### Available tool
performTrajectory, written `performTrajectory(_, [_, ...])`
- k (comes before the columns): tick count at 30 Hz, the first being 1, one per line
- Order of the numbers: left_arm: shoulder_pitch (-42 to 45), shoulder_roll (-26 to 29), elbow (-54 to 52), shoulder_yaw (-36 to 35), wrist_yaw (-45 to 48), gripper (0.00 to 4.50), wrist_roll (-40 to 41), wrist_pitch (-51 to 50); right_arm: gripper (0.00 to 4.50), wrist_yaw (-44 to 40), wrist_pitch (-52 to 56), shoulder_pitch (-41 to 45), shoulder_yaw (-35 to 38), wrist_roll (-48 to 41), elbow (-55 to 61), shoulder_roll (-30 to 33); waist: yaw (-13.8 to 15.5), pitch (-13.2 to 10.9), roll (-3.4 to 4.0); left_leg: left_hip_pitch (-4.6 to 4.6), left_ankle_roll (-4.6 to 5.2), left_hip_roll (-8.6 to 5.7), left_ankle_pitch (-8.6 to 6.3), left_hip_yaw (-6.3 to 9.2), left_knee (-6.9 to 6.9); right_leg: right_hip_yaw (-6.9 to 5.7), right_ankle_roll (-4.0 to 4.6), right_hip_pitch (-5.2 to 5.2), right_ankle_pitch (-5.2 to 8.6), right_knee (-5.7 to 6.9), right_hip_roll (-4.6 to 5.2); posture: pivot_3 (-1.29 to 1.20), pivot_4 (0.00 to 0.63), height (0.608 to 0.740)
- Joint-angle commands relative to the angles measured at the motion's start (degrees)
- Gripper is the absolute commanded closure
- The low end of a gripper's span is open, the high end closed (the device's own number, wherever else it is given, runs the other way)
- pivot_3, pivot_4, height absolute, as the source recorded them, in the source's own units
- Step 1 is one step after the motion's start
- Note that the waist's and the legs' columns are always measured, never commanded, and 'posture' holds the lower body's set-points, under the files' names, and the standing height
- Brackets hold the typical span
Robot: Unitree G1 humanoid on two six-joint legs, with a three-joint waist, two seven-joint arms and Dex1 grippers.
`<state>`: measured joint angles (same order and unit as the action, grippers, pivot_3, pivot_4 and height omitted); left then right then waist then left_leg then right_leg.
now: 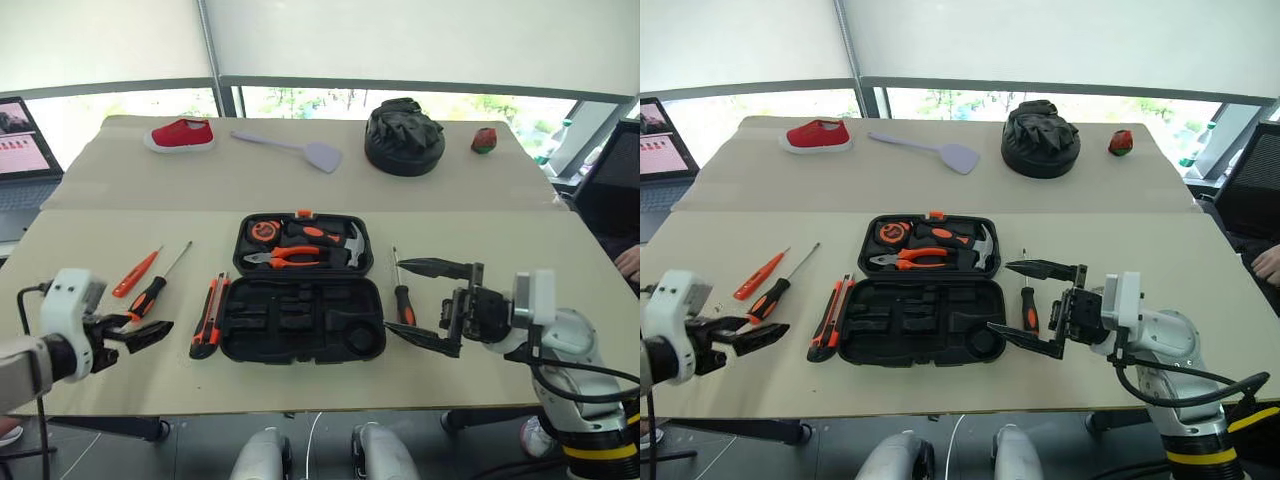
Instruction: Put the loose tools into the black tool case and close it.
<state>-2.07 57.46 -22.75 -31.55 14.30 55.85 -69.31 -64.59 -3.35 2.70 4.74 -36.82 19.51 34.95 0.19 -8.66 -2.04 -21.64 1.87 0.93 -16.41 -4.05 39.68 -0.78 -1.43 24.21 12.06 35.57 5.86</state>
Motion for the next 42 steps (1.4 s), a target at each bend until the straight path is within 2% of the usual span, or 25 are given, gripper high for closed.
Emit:
performTrajectory(1, [6.2,1.8,2.2,4.1,-0.1,0.0,-3.2,-0.2,0.04,0.0,-1.1,-0.1,1.3,-0.3,1.6,-0.5,0.1,0.0,0.01,0.02,-0.03,-0.01,0.02,-0.01,0.01,0.03,0.0,0.0,0.0,0.06,0.01,0.0,0.15,0.74])
performTrajectory(6, [15.9,3.9,8.0,11.5,1.0,0.0,-8.6,-1.0,0.04,0.0,-1.2,0.2,1.4,0.3,0.9,-1.2,0.3,0.0,-0.01,0.16,-0.05,-0.03,0.03,-0.07,0.02,0.12,-0.01,-0.04,0.01,0.14,-0.01,0.0,0.15,0.74])
performTrajectory(8, [18.6,5.5,11.2,17.8,3.4,0.0,-12.4,-0.2,0.04,0.0,-1.4,0.3,1.2,0.6,0.7,-1.6,0.3,0.0,-0.02,0.13,-0.06,-0.04,0.04,-0.08,0.01,0.14,0.0,0.01,0.01,0.13,-0.11,0.0,0.15,0.74])
performTrajectory(10, [21.9,4.6,16.0,23.5,5.4,0.0,-16.0,1.3,0.04,-0.1,-1.5,0.5,0.8,1.0,0.6,-2.0,0.2,-0.1,0.01,0.13,-0.07,-0.04,0.04,-0.1,-0.01,0.15,0.02,0.02,0.02,0.13,-0.18,0.0,0.15,0.74])
performTrajectory(13, [25.1,2.6,21.6,27.3,7.7,0.0,-19.6,3.0,0.04,-0.2,-1.5,1.0,0.5,1.3,0.7,-2.4,0.4,-0.1,0.01,0.12,-0.1,-0.04,0.06,-0.12,0.0,0.17,0.04,0.02,0.03,0.16,-0.23,0.0,0.15,0.74])
performTrajectory(17, [26.4,2.4,23.8,29.9,11.6,0.99,-21.9,2.4,0.0,-1.2,-1.6,2.3,0.8,1.6,0.5,-2.1,0.3,-0.1,-0.12,0.0,-0.1,-0.02,0.06,-0.12,0.05,0.17,0.04,0.09,0.03,0.16,-0.24,0.0,0.15,0.74])
performTrajectory(24, [25.2,3.0,24.5,27.7,15.5,3.58,-24.4,3.4,0.0,-0.6,-2.0,2.9,2.0,2.1,0.1,-2.3,0.3,-0.1,-0.12,-0.01,-0.09,0.04,0.06,-0.08,0.06,0.16,0.03,0.08,0.03,0.16,-0.2,0.0,0.15,0.74])
performTrajectory(25, [25.0,3.2,24.6,27.0,16.1,3.74,-24.7,4.3,0.0,-0.5,-2.1,2.8,2.1,2.2,0.1,-2.4,0.4,-0.1,-0.12,-0.01,-0.09,0.04,0.05,-0.08,0.06,0.16,0.03,0.08,0.03,0.17,-0.19,0.0,0.15,0.74])
performTrajectory(26, [24.8,3.3,24.6,26.5,16.6,3.74,-24.9,4.9,0.0,-0.3,-2.2,2.7,2.1,2.3,0.2,-2.5,0.3,-0.1,-0.12,-0.01,-0.08,0.04,0.05,-0.08,0.06,0.16,0.03,0.08,0.03,0.16,-0.19,0.0,0.15,0.74])
performTrajectory(28, [26.8,0.9,24.5,20.3,19.2,3.74,-21.0,6.2,0.0,0.1,-2.8,2.7,2.9,2.4,0.1,-2.5,0.4,-0.1,-0.12,-0.01,-0.08,0.05,0.05,-0.08,0.06,0.16,0.03,0.09,0.03,0.16,-0.19,0.0,0.15,0.74])
performTrajectory(31, [26.6,0.8,18.1,16.9,30.0,3.74,-18.3,16.8,0.0,-0.1,-1.7,2.3,5.2,0.4,0.2,-1.2,0.5,-0.2,-0.2,-0.25,-0.09,0.12,0.06,0.02,0.19,0.02,0.03,0.18,0.03,0.19,-0.19,0.0,0.15,0.74])
performTrajectory(33, [27.8,-0.3,11.9,21.4,39.7,3.74,-18.0,24.6,0.0,-1.0,-1.1,1.8,6.6,0.5,-1.0,0.5,0.6,-0.2,-0.16,-0.28,-0.08,0.05,0.06,0.05,0.2,0.04,0.03,0.16,0.03,0.17,-0.07,0.0,0.15,0.74])
performTrajectory(35, [30.8,-2.1,9.0,28.6,44.5,3.74,-21.1,29.4,0.0,-0.8,-0.3,1.9,6.7,2.1,-2.5,2.0,1.0,-0.2,-0.16,-0.31,-0.01,-0.09,0.06,0.04,0.22,0.0,-0.01,0.08,0.04,0.11,0.11,0.0,0.15,0.74])
performTrajectory(39, [37.3,-4.9,12.2,44.8,49.4,3.74,-37.3,42.4,0.0,-0.1,2.2,1.4,5.3,5.0,-4.2,4.9,0.9,-0.2,-0.1,-0.25,0.14,-0.21,0.06,-0.1,0.26,0.12,-0.13,-0.04,-0.03,-0.04,0.08,0.0,0.15,0.74])
performTrajectory(42, [41.7,-8.3,18.1,51.3,47.9,3.74,-46.1,46.5,0.0,1.1,2.9,1.0,4.9,7.5,-4.4,6.1,0.5,-0.2,-0.11,-0.35,0.14,-0.1,0.07,-0.09,0.27,0.2,-0.1,0.01,-0.05,-0.17,-0.31,0.0,0.15,0.74])
